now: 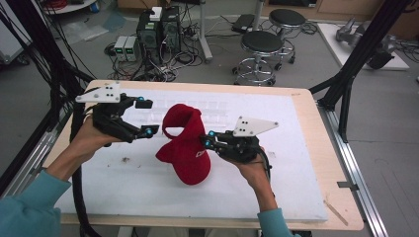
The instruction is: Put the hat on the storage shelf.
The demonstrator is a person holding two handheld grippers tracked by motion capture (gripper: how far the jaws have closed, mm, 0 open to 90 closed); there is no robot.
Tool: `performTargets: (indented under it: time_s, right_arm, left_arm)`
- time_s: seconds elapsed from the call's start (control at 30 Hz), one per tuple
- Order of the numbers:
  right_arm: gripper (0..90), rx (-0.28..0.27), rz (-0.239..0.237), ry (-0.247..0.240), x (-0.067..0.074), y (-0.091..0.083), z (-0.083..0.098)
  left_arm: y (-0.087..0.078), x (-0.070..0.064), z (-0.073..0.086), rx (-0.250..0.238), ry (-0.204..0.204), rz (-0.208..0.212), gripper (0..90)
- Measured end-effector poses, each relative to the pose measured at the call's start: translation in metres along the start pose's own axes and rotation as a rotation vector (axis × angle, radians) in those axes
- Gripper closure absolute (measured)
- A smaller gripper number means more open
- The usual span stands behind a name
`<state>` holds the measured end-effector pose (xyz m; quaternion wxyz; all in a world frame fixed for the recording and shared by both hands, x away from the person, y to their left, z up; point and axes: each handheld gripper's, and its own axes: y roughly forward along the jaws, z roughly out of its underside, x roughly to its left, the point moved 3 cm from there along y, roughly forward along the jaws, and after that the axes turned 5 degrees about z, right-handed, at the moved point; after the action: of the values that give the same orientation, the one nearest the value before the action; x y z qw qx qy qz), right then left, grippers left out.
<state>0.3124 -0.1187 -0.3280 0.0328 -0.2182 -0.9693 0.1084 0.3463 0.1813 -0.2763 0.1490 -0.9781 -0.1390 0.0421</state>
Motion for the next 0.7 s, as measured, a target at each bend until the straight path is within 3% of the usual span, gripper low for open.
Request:
performTargets:
  time_s: [0.17, 0.37, 0.7]
  right_arm:
    - [88.1, -0.019, 0.037, 0.01, -0.002, -0.003, -0.002]
    - [88.1, -0.055, 0.089, 0.025, -0.005, -0.005, -0.005]
    - [88.0, -0.084, 0.155, 0.028, -0.004, -0.003, -0.006]
  left_arm:
    - [-0.008, -0.005, 0.011, 0.016, -0.014, -0.023, 14.4]
    - [-0.01, -0.017, 0.026, 0.027, -0.025, -0.021, 14.5]
    - [0.0, -0.036, 0.057, 0.038, -0.052, -0.037, 14.7]
